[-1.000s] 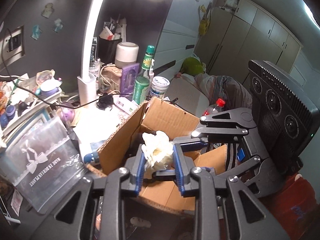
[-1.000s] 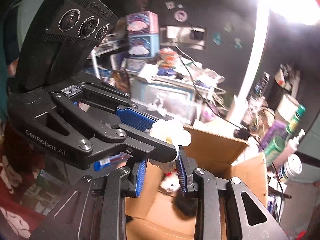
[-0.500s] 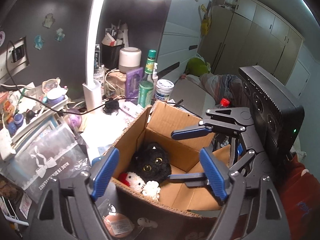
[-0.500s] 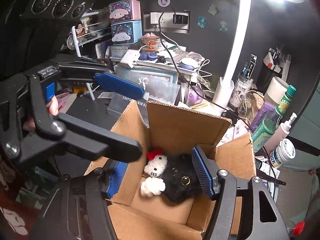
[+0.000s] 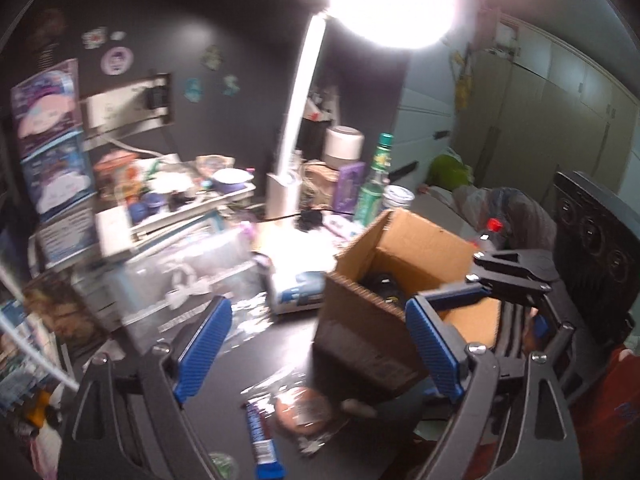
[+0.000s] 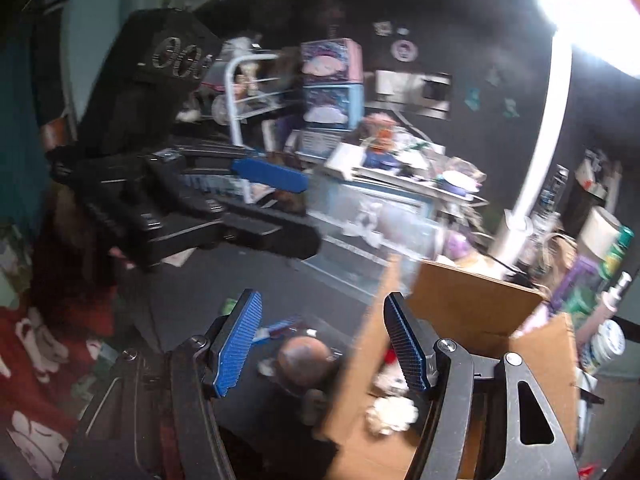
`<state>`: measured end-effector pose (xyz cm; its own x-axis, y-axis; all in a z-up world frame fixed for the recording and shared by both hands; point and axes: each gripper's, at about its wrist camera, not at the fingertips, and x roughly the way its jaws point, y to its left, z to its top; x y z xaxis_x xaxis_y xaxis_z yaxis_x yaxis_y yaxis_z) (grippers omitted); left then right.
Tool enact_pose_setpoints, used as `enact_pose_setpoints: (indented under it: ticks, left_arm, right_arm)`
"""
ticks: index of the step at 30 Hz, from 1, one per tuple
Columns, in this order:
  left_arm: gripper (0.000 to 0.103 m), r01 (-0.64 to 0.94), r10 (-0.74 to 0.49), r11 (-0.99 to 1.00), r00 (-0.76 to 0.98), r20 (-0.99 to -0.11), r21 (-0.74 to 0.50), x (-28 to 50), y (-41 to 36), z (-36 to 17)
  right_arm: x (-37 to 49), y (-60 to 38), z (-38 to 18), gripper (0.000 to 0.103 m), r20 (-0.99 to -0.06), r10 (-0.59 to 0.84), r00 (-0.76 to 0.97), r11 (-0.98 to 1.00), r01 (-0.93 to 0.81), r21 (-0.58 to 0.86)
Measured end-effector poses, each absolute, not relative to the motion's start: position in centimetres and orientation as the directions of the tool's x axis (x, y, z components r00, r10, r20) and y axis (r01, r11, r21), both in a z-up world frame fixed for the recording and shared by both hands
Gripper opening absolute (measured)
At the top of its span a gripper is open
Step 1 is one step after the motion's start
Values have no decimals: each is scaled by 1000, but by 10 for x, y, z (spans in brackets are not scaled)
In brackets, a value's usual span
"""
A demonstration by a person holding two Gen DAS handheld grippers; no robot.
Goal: Organize objects
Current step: 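Grasp the bagged pink round item with the right gripper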
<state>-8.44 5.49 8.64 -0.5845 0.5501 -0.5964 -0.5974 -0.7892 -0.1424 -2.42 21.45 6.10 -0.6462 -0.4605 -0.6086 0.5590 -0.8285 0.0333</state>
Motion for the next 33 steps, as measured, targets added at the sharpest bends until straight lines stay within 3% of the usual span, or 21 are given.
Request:
enact_pose_setpoints:
  ticks: [8, 14, 17, 22, 24, 31, 33]
  left_arm:
    - [91, -442, 414, -890, -681, -604, -112, -64, -16, 26]
    - [91, -355, 374, -920, -678, -633, -163, -49, -43, -38]
    - [91, -355, 416, -906, -643, -643, -230, -43, -51, -60]
    - [91, -351, 442, -896, -641, -628, -273, -35, -56, -70]
    - [91, -358, 456, -889, -641, -617, -285, -34, -56, -68]
    - [91, -363, 458, -888, -648, -609, -282, -33, -55, -63]
    - [91, -361, 456, -889, -647, -611, -282, -33, -56, -63]
  right_arm:
    - [-11, 151, 25, 61, -596, -535, -598, -778, 625, 71]
    - [-18, 126, -37, 61, -663, -490, -566, -812, 573, 111]
    - [-32, 126, -80, 63, -723, -376, -579, -884, 458, 93]
    - [-53, 132, -121, 73, -782, -237, -576, -944, 328, 44]
    - [-59, 131, -125, 84, -777, -198, -597, -954, 300, 13]
    - [-74, 129, -131, 83, -793, -139, -594, -966, 256, -23]
    - [-75, 129, -133, 75, -794, -140, -591, -966, 258, -21]
